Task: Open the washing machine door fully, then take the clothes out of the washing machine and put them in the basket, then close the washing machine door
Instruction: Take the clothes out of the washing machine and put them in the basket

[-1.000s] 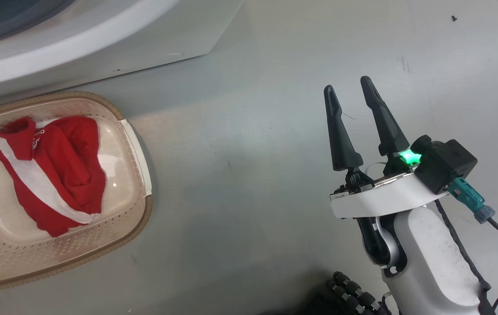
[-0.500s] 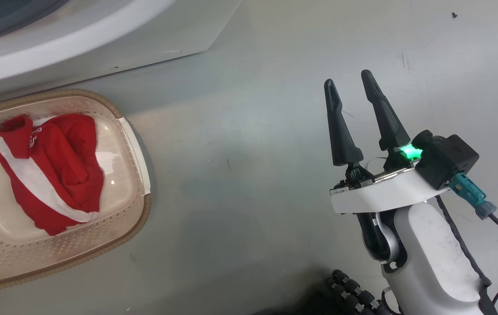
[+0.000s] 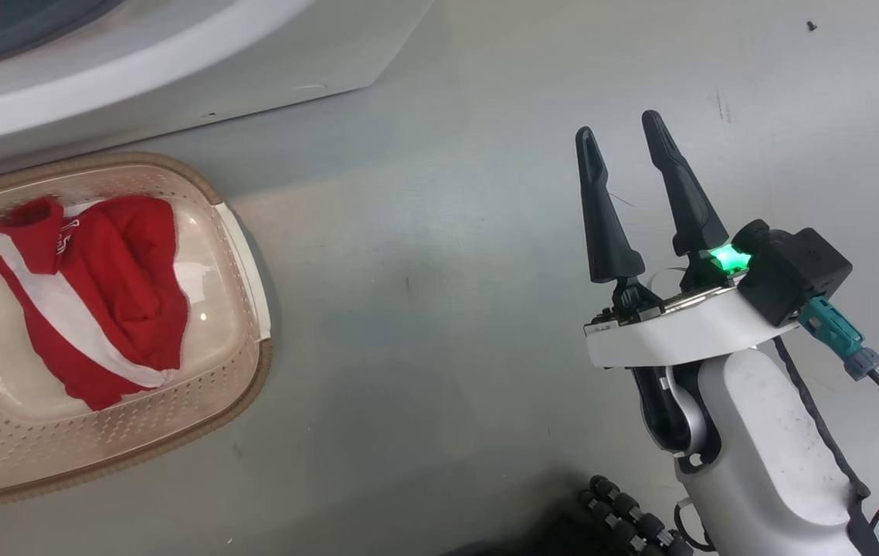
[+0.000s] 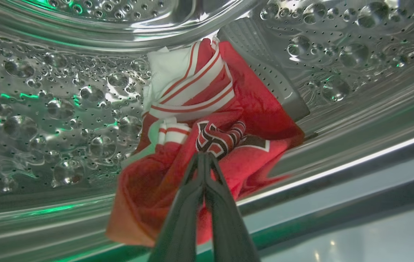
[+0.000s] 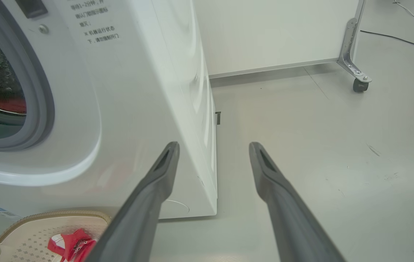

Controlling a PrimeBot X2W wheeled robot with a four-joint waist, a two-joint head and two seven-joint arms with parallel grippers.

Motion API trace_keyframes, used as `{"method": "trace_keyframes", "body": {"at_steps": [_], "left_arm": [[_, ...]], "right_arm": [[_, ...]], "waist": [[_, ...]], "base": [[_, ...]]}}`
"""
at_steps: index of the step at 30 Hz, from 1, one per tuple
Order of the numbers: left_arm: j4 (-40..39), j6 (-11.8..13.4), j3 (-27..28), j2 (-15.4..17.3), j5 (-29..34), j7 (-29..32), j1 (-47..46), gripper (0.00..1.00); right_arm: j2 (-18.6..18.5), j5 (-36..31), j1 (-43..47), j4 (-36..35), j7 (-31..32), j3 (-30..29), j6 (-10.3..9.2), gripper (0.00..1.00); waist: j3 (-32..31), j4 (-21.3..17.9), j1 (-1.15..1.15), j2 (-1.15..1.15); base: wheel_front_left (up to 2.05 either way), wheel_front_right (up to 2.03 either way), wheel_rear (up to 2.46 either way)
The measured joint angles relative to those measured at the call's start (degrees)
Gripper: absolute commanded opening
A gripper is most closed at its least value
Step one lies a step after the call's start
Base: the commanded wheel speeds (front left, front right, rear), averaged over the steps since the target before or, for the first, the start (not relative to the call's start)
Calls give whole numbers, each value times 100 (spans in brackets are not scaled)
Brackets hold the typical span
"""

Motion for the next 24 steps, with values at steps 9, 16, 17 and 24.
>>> {"method": "trace_keyframes", "body": {"at_steps": [9,16,17,24], "left_arm": [[-168,1,44,-70,-2,-475,-46,0],[-305,111,174,-463,-167,-1105,-1,0],[-338,133,196,-501,-190,-1217,31,13],[-504,314,302,-862,-299,-1997,496,100]], "right_arm": [[0,-5,-25,7,0,-73,-2,100],[-4,-124,-39,93,0,-181,-4,100],[-4,-131,-39,105,-1,-190,-3,100],[-5,-288,-38,223,-1,-288,10,100]], "waist": [[-13,72,0,0],[-116,199,-1,0],[-138,218,0,0],[-344,373,0,0]], "base": [[0,0,0],[0,0,0],[0,0,0],[0,0,0]]}}
